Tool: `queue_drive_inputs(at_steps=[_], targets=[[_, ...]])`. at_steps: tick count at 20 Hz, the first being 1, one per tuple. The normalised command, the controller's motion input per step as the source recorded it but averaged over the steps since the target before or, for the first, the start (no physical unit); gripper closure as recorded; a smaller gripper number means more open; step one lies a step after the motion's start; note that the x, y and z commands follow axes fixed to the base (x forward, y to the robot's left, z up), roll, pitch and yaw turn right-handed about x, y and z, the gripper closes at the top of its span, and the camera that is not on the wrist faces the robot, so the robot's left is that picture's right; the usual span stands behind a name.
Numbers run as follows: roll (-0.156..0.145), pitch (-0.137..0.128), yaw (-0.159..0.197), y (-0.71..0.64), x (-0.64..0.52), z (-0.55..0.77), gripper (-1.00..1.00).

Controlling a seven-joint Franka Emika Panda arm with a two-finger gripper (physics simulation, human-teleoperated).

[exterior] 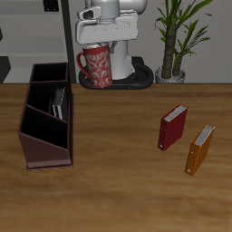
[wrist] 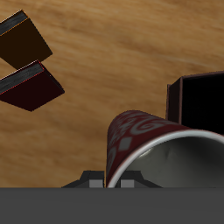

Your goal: Place the striped book into the right desk caddy's front compartment and place the red mug into the right desk caddy's right compartment

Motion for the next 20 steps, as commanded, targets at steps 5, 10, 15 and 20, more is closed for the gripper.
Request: queue_drive_inputs(at_steps=[5, 10, 15, 20], targets=[[-0.019, -0.010, -0.012, -0.28, -0.38, -0.02, 1.00], [0.032, -0.003, -0.016, -0.05, -0.38, -0.05, 1.00], [0.015, -0.010, 0.035, -0.16, -0.40, -0.07, 1.00], [-0.057, -0.018, -0.051, -0.43, -0.31, 0.01, 1.00]])
